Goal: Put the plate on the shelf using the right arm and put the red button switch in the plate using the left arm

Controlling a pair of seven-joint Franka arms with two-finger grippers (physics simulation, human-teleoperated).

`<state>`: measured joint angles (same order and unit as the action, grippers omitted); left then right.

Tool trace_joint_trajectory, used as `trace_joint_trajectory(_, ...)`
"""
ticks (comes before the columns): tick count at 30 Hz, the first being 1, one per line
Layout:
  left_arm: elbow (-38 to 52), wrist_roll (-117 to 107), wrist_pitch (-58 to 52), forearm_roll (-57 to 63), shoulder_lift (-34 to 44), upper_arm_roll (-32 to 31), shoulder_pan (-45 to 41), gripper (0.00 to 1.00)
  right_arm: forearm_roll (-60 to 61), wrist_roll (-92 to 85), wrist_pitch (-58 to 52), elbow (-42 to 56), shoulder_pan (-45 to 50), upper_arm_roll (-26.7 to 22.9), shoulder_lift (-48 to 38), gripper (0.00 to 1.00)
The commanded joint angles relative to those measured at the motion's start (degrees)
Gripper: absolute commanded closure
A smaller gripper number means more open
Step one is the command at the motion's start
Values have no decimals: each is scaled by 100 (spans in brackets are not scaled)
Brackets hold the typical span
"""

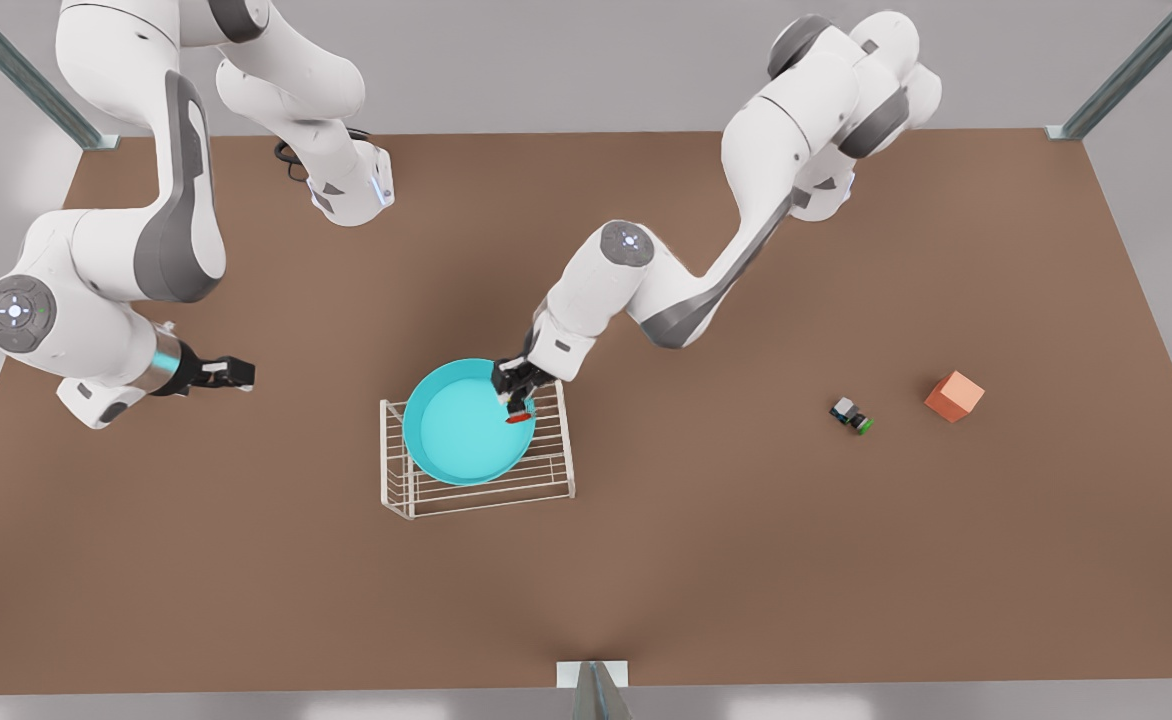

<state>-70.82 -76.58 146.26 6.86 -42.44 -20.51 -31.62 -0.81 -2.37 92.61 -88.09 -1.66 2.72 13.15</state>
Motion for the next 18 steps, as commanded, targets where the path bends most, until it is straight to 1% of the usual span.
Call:
trace_joint_trajectory(1, 332, -3882, 1695, 562, -299, 56, -46, 55, -7, 615, -6, 29, -1, 0, -6, 0)
trace_joint_trajectory(2, 526, -3882, 1853, 755, -537, 56, -72, 55, -7, 615, -14, 29, -10, 0, -6, 0)
trace_joint_trajectory(3, 534, -3891, 2047, 852, -616, 223, -291, 55, -7, 615, -14, 37, -10, 0, -6, 0)
trace_joint_trajectory(5, 534, -3873, 2073, 931, -853, 794, -924, 55, -7, 615, -14, 37, -10, 0, -6, 0)
trace_joint_trajectory(6, 534, -3882, 2073, 1001, -959, 979, -1118, 55, 1, 615, -14, 37, -10, 0, -6, 0)
trace_joint_trajectory(7, 465, -3882, 2073, 1097, -959, 979, -1153, 51, -7, 615, -14, 37, -10, 0, -6, 0)
trace_joint_trajectory(8, 359, -3812, 2056, 1703, -959, 979, -1197, 0, 1, 615, -14, 46, -10, 0, -6, 0)
trace_joint_trajectory(9, 341, -3592, 1898, 2003, -959, 979, -1179, 0, 1, 615, -14, 37, -10, 0, -6, 0)
trace_joint_trajectory(12, 306, -3285, 1581, 1995, -906, 970, -1144, 0, 1, 615, -14, 46, -10, 0, -6, 0)
trace_joint_trajectory(13, 288, -2117, 449, 1776, -722, 296, -610, 0, 1, 606, -14, 46, -10, 0, -6, 0)
trace_joint_trajectory(14, 394, -710, -1870, 1397, -537, -1962, 1059, 0, 1, 606, -23, 46, -18, 0, -6, 0)
trace_joint_trajectory(15, 394, -814, -3049, 1449, -493, -3642, 2484, 0, 1, 606, -15, 46, -18, 0, -6, 0)
trace_joint_trajectory(16, 429, -929, -4086, 1564, -221, -4127, 3074, 0, 1, 606, -15, 46, -10, 0, -6, 0)
trace_joint_trajectory(17, 447, -964, -4580, 1564, -132, -4487, 3522, 0, 1, 606, -15, 46, -18, 0, -6, 0)
trace_joint_trajectory(18, 447, -903, -5045, 1783, -54, -4549, 3742, 0, 1, 606, -14, 46, -10, 0, -6, 0)
